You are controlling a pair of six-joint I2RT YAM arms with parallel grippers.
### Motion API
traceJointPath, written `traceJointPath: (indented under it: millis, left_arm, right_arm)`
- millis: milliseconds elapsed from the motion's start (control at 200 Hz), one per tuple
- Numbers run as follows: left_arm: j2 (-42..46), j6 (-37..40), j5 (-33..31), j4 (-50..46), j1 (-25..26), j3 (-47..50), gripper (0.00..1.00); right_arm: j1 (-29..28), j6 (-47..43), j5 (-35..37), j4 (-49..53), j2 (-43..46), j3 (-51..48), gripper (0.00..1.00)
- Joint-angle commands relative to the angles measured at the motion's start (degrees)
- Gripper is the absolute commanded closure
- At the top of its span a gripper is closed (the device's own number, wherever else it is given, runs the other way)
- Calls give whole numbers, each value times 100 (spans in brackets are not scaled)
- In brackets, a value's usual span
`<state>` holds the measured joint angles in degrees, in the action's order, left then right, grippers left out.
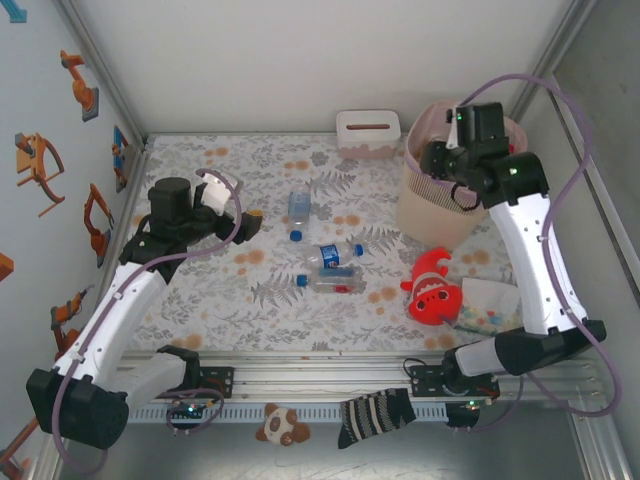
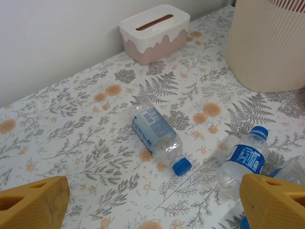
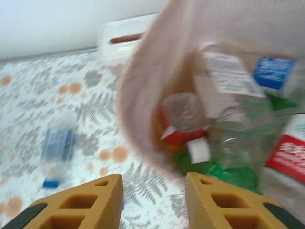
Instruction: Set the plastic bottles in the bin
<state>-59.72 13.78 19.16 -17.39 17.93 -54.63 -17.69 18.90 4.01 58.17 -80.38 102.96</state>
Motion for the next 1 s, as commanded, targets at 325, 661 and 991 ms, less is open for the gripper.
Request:
traceJointPath:
  millis: [325, 661, 991]
  left_arm:
    - [-45, -80, 158, 85, -37, -56, 8]
    - [-35, -84, 141, 85, -36, -48, 8]
    - [-44, -86, 123, 92, -36, -32, 8]
  right_arm:
    - [-1021, -2815, -2654, -1103, 879, -2189, 55]
    - [-1784, -4986, -2519, -959, 677, -3195, 50]
    - [-2257, -5841, -1935, -1175, -251, -3510, 44]
